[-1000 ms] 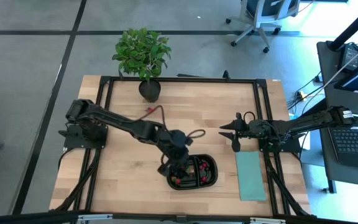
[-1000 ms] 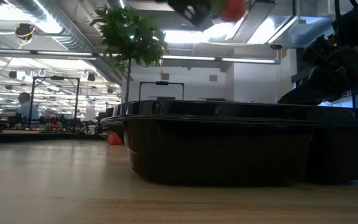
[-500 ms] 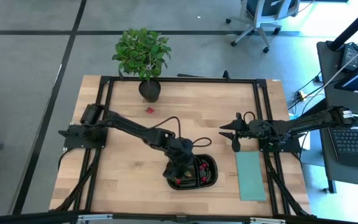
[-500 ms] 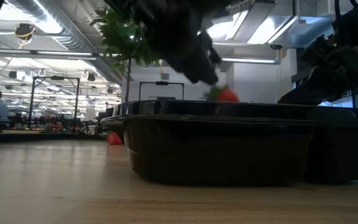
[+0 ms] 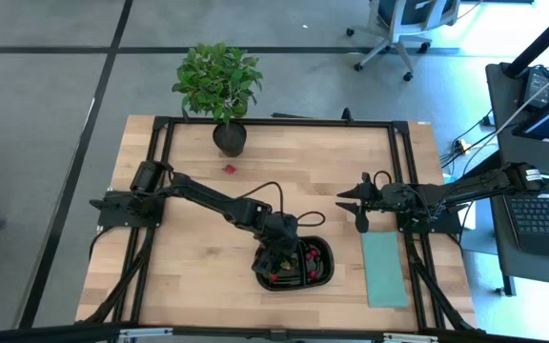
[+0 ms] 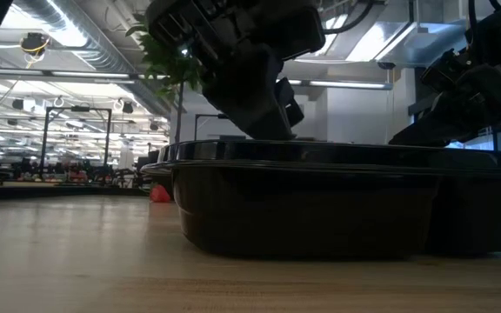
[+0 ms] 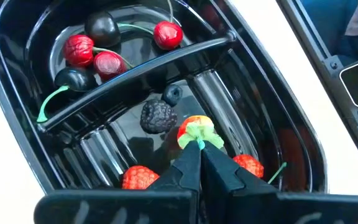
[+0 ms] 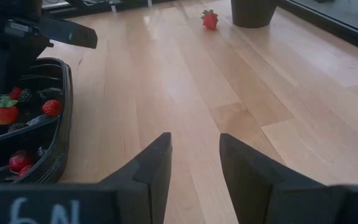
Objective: Pick and placing Produce into tupperware
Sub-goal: Put the left strawberry into the left side of the black container
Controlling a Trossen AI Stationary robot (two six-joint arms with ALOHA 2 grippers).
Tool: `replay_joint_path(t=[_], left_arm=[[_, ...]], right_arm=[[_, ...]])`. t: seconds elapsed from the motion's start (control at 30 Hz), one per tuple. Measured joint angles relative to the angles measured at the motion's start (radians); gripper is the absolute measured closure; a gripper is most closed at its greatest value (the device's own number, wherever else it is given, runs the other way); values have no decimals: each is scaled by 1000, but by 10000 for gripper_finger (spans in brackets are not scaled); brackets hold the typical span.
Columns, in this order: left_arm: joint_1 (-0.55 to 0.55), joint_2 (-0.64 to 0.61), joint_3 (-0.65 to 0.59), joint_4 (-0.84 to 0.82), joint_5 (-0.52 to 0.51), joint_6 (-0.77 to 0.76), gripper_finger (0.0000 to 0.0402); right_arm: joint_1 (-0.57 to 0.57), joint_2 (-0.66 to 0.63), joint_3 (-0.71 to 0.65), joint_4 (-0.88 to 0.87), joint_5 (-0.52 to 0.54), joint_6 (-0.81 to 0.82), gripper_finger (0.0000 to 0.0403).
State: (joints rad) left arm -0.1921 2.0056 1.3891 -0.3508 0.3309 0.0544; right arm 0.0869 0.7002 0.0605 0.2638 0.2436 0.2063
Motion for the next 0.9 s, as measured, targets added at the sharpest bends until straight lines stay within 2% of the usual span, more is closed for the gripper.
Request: replay_joint_path(t=[0.23, 0.9], left_arm=[[0, 0, 0, 0, -38, -1, 401], [0, 0, 0, 0, -39, -37, 401]], right_arm=[[0, 0, 0, 0, 0, -1, 265], [0, 0, 0, 0, 0, -1, 265]])
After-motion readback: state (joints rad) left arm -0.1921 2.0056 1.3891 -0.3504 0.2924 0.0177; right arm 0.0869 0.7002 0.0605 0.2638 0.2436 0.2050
